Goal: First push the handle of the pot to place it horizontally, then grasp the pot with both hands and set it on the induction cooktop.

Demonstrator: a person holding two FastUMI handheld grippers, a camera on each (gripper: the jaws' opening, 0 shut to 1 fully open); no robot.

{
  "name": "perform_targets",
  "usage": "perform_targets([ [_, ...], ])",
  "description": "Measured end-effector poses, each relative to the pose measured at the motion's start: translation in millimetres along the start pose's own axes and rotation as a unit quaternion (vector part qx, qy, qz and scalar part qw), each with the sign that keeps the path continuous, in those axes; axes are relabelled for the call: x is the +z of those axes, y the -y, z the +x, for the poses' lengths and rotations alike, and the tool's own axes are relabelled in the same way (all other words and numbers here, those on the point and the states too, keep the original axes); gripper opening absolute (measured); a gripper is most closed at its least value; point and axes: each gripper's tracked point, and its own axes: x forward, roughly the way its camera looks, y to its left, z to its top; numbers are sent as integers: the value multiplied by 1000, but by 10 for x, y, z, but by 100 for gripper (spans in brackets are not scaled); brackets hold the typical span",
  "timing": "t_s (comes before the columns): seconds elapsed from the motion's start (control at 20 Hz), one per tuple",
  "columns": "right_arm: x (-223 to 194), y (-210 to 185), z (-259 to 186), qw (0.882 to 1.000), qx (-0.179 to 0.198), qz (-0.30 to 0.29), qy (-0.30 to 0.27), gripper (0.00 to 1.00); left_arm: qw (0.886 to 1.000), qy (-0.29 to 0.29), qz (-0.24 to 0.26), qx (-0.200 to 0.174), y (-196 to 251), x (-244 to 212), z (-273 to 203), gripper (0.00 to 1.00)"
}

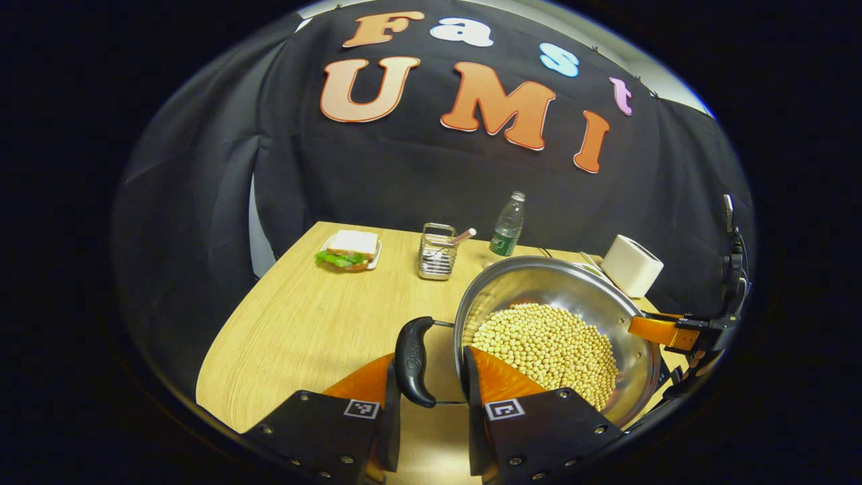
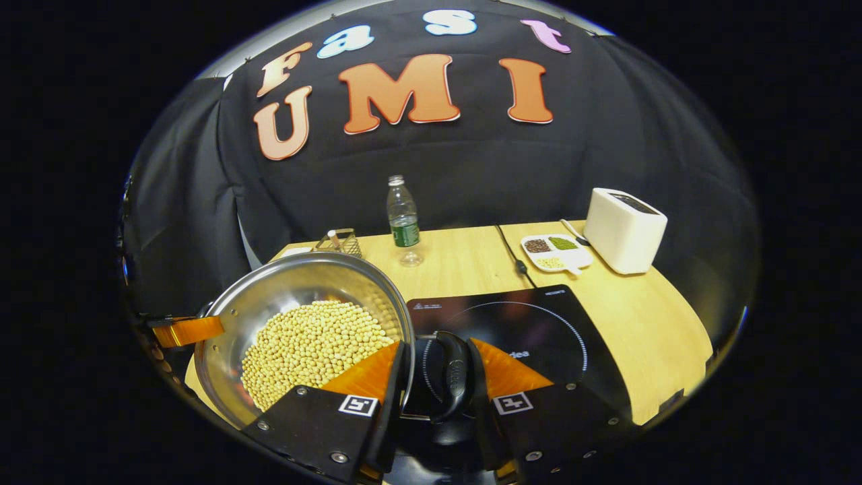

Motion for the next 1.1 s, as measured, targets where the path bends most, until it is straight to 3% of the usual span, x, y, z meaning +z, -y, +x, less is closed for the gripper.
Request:
perform_targets([
  [0.1, 31, 231, -46, 1000, -8, 4, 2, 48, 1000, -6, 4, -9, 245, -13, 34, 41],
  [0.15, 33, 356, -71, 1000, -13, 6, 3, 43, 1000, -9, 7, -15, 376, -15, 57, 40],
  [0.2, 48, 471, -84, 1000, -17, 8, 3, 48, 1000, -11, 10, -19, 494, -15, 89, 41],
  [0.75, -48, 1640, -53, 998, -55, 42, -12, 48, 996, -54, 47, -58, 1610, -243, 556, 42],
  [1.1, -172, 2012, 144, 995, -59, 68, -32, 48, 993, -83, 53, -65, 1975, -385, 849, 42],
])
